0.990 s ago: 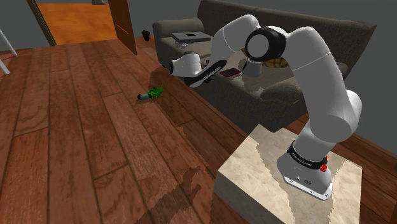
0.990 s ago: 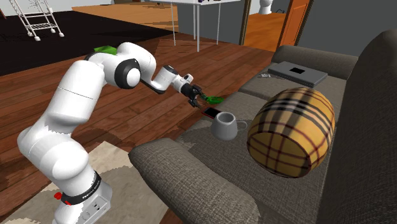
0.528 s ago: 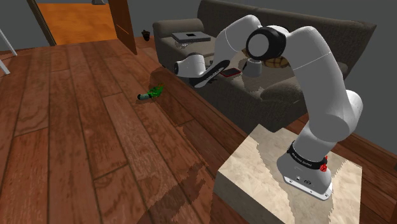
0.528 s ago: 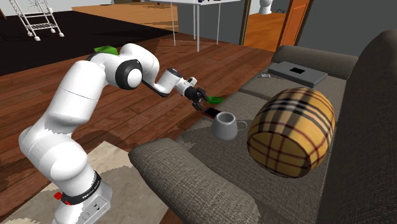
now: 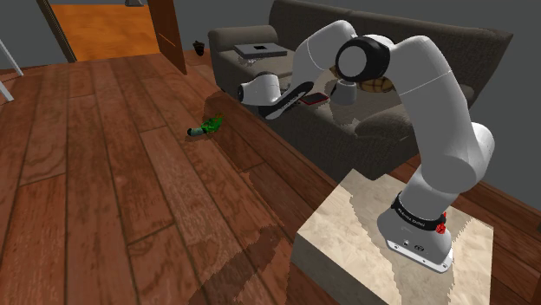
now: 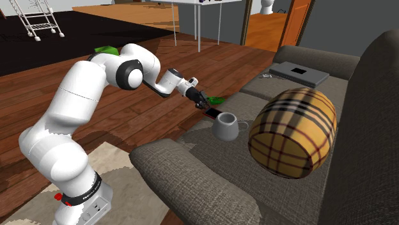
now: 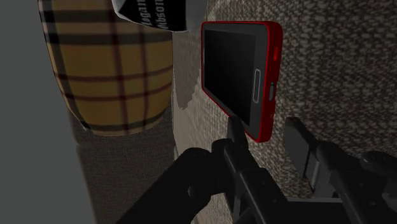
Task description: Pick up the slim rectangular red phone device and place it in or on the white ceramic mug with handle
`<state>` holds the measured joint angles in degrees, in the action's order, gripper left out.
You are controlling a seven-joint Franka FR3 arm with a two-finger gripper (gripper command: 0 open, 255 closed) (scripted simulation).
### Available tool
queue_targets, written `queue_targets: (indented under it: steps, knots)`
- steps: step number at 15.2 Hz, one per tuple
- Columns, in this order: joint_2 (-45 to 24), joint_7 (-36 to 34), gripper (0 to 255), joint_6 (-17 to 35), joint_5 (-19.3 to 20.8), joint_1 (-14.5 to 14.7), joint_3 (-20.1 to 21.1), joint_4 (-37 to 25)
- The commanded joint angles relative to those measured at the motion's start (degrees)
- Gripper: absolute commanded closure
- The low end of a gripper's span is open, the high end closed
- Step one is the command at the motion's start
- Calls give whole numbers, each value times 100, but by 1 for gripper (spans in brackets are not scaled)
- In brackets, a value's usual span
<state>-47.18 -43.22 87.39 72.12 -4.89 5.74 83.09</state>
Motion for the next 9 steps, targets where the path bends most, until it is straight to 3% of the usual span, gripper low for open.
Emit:
queue_targets:
  steps: [1,9]
  knots:
    - [0,0,255,0,0,0,0,0]
    - [55,33,255,-13,-2,-2,4,20]
